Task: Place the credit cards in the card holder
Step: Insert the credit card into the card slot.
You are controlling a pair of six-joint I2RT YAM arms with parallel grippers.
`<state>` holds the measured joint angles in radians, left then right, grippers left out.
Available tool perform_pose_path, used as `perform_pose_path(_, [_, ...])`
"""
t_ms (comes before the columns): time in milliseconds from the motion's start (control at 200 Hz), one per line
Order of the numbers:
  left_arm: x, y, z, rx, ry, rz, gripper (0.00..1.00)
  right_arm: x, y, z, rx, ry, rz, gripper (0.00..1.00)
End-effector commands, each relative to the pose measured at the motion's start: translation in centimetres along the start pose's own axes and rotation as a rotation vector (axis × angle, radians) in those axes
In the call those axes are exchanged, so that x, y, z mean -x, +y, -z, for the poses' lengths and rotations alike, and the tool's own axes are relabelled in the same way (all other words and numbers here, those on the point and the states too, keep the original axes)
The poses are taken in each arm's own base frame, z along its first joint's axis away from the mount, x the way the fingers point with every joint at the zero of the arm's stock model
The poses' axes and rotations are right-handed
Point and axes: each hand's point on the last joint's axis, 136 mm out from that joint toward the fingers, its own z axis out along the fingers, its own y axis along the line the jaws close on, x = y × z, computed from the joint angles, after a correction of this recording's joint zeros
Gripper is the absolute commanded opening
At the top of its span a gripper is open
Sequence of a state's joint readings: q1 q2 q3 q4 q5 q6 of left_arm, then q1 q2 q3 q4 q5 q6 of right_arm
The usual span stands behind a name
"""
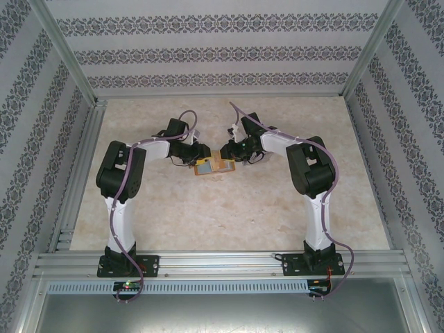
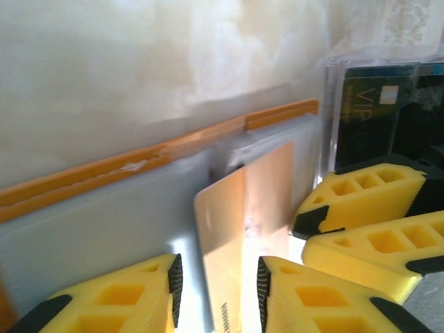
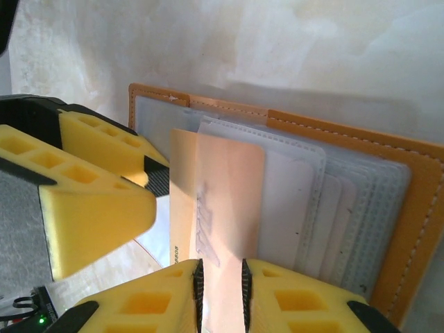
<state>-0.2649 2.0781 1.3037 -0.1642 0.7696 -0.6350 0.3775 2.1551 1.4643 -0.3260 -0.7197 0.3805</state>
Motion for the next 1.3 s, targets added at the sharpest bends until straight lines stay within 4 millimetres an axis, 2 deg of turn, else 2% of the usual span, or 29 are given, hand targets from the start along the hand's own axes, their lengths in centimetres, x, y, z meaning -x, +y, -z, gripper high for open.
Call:
perform_pose_path(0, [-0.7, 1.5, 1.2, 0.077, 0.007, 0.025, 0.34, -1.1, -1.2, 0.3, -0.071, 0.024, -0.009, 0.26])
perform_pose_path(245, [-1.1, 1.4, 0.7, 0.072, 0.012, 0.040, 0.22, -0.2, 0.3, 1.1, -0.051, -0.009, 0.019, 0.26])
perform_pose_path(370, [-1.0, 1.1, 0.4, 0.062, 0.016, 0.041, 0.14, 0.7, 2.0, 2.1, -0.025, -0.033, 0.045, 0.26])
perform_pose_path(530, [-0.6, 1.0, 0.5, 0.077, 0.010, 0.034, 0.11, 1.7, 3.4, 4.0, -0.006, -0.079, 0.055, 0.27])
perform_pose_path(674, [-0.7, 0.6, 0.6, 0.094, 0.022, 0.020, 0.06, 1.5, 1.3, 4.5, -0.119, -0.077, 0.054, 0.25])
perform_pose_path(764, [-0.9, 0.5, 0.6, 0.113, 0.031, 0.009, 0.04, 1.0, -0.3, 4.2, -0.195, -0.055, 0.050, 0.15])
perform_pose_path(939, [-0.9, -0.2, 1.2, 0.164, 0.025, -0.031, 0.04, -0.1, -2.5, 3.5, -0.297, -0.012, 0.055, 0.15])
perform_pose_path(1104, [-0.9, -1.0, 1.2, 0.210, 0.029, -0.073, 0.04, -0.5, -3.1, 2.6, -0.314, 0.011, 0.054, 0.16])
perform_pose_path(1294, [-1.1, -0.5, 0.5, 0.271, 0.045, -0.089, 0.03, -1.1, -3.3, 1.6, -0.303, 0.041, 0.049, 0.16])
